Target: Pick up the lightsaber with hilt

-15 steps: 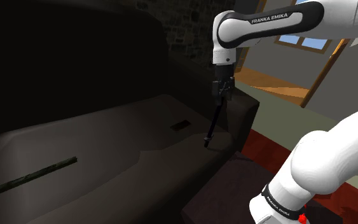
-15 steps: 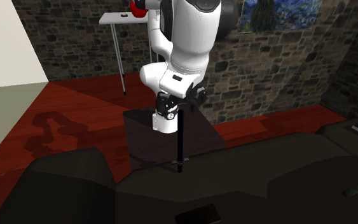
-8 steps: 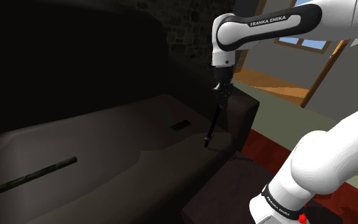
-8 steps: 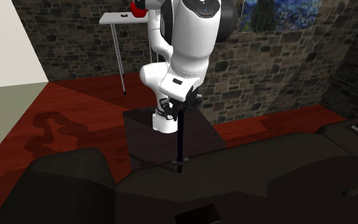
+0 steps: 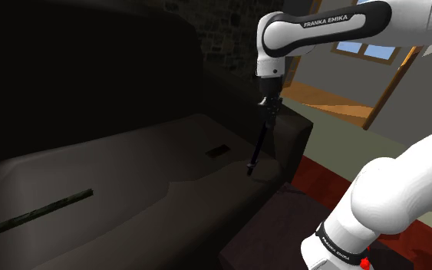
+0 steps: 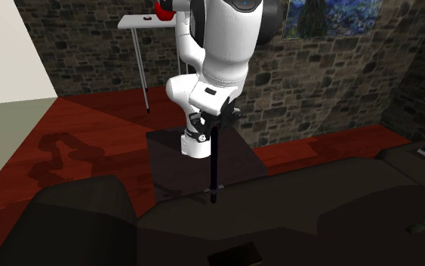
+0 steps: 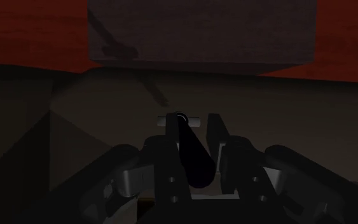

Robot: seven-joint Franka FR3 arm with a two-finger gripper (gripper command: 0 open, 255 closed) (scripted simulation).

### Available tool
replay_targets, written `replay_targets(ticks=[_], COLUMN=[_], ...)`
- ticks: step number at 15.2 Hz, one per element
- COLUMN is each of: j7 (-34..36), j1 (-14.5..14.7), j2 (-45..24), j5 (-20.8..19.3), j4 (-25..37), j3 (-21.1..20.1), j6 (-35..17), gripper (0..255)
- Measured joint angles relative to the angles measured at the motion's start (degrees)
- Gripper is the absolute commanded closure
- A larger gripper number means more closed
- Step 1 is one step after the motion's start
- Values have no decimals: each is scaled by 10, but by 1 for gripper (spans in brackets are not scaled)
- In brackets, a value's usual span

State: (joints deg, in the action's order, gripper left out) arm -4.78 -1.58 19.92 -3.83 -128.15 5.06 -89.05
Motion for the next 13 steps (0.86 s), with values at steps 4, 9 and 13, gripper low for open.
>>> replay_targets(ticks=[4, 9, 13], j7=[0, -1, -3], j1=[1, 1, 1], j2=[3, 3, 2], j5=[1, 1, 2], j4=[27, 65, 93], j3=[-1, -3, -3], j6=[30, 68, 95], gripper=[255, 255, 255])
